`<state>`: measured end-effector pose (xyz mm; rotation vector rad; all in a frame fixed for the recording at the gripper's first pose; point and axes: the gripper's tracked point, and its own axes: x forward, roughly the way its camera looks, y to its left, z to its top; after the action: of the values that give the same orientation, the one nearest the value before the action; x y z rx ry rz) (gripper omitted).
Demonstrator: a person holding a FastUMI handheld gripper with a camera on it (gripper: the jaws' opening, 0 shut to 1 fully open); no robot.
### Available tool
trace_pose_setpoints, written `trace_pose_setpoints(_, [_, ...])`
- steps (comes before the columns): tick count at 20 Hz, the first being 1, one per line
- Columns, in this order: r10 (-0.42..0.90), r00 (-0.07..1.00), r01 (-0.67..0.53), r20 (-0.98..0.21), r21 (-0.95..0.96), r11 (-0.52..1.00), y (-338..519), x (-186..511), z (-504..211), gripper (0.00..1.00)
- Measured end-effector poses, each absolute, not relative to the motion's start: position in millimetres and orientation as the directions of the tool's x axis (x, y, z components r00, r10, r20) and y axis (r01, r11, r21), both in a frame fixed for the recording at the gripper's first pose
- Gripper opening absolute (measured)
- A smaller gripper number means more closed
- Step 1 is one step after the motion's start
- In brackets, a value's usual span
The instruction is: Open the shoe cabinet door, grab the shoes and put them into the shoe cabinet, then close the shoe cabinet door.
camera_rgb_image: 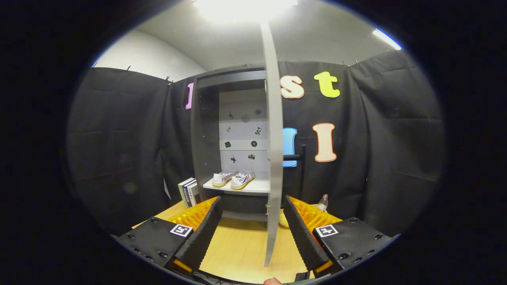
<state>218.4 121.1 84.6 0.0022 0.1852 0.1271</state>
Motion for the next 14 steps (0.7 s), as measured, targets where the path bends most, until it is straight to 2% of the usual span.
trace_pose_setpoints(9, [-0.117,0.981,0.125,-0.152,0.045,0.991,11.2,234.9,97.1,0.95])
trace_pose_setpoints(14, [-0.241,0.953,0.245,-0.183,-0.001,0.970,-20.9,273.0,73.9,0.96])
